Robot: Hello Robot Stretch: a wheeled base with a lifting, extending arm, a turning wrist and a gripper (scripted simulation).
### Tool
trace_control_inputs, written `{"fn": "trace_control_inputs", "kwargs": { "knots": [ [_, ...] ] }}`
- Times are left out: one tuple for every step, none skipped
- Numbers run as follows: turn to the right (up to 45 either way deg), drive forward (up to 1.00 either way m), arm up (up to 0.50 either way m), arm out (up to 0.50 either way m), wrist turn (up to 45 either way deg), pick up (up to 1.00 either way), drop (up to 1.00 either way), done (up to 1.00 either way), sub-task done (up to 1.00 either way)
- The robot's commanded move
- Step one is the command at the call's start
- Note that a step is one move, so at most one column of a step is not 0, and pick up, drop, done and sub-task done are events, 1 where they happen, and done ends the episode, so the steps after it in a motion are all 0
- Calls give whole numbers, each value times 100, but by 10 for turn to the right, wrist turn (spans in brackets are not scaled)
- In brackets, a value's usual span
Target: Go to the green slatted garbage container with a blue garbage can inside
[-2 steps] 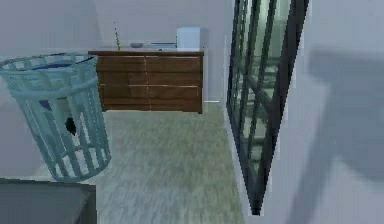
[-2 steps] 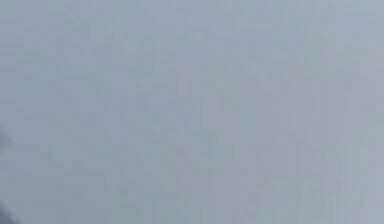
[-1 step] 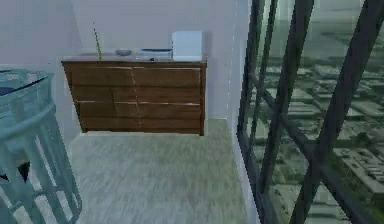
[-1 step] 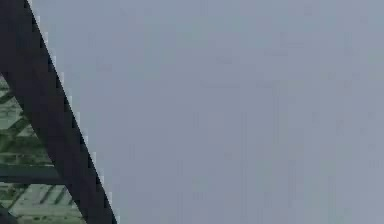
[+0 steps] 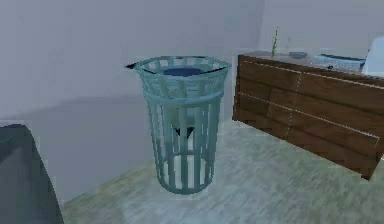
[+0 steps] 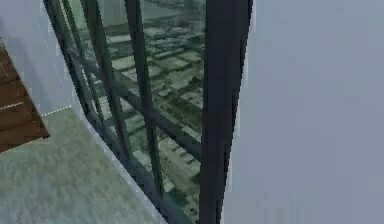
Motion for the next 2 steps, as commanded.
{"fn": "trace_control_inputs", "kwargs": {
  "knots": [
    [0, 40, 0, 0, 0, 0, 0, 0, 0],
    [-390, 0, 0, 0, 0, 0, 0, 0, 0]
  ]
}}
